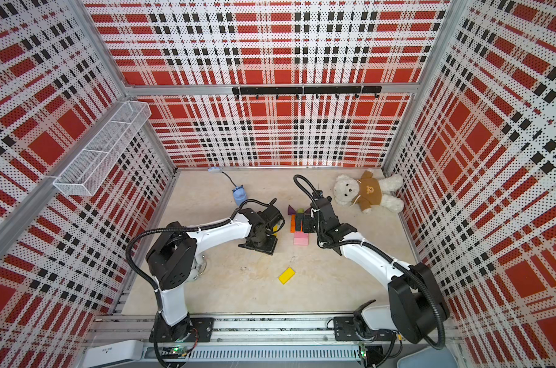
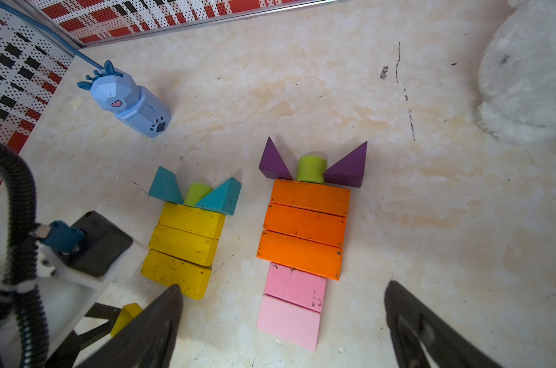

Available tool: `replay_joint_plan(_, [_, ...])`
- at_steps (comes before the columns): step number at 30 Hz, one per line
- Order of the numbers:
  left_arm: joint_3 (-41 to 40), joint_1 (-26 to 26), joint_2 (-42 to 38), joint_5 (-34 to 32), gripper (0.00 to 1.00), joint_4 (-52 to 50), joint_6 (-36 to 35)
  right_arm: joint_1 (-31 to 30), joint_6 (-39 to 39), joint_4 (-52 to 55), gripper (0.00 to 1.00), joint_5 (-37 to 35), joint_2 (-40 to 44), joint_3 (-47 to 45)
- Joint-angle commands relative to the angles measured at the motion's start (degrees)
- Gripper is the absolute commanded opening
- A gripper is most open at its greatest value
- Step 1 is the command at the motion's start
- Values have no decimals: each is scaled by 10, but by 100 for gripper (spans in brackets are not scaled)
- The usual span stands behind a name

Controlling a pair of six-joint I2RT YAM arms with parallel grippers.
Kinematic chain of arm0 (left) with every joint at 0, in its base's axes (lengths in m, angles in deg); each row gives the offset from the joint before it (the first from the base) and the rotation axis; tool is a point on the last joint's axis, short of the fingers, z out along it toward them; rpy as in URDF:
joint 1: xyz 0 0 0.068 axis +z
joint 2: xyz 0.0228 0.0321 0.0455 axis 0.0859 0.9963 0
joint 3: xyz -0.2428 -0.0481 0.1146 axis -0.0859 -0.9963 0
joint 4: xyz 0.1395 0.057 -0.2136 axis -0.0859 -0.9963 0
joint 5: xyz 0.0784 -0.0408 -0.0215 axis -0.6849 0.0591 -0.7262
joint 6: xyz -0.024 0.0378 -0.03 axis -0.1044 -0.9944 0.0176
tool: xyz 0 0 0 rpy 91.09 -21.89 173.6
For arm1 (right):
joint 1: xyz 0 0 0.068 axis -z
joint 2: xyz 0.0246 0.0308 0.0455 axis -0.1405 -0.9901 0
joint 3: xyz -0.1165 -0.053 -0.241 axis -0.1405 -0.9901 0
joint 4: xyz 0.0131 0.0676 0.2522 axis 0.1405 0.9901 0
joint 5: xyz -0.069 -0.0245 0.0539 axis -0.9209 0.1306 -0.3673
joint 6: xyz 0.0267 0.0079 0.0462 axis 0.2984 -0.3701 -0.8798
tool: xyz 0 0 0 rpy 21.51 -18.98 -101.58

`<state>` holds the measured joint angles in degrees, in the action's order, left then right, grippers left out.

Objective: Assemble a carrot with building blocks
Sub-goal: Assemble the building block at the center of the board.

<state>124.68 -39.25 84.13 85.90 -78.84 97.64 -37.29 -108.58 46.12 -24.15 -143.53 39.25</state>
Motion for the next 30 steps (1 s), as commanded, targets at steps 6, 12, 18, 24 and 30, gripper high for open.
replay_joint_plan(6, [2, 22, 21, -3, 66, 24, 33, -3, 6, -16, 100, -7, -5, 7])
replay_joint_plan(12, [4, 23, 32, 2, 65, 33, 37, -3, 6, -16, 100, -7, -5, 6])
replay_joint_plan(18, [5, 26, 43, 6, 65, 39, 35, -3, 6, -17, 100, -8, -5, 6])
replay_joint_plan(24, [4, 31, 49, 5, 65, 40, 33, -3, 6, -18, 100, -7, -6, 6])
replay_joint_plan(30, [5, 38, 53, 5, 65, 41, 31, -4, 6, -19, 100, -7, -9, 7])
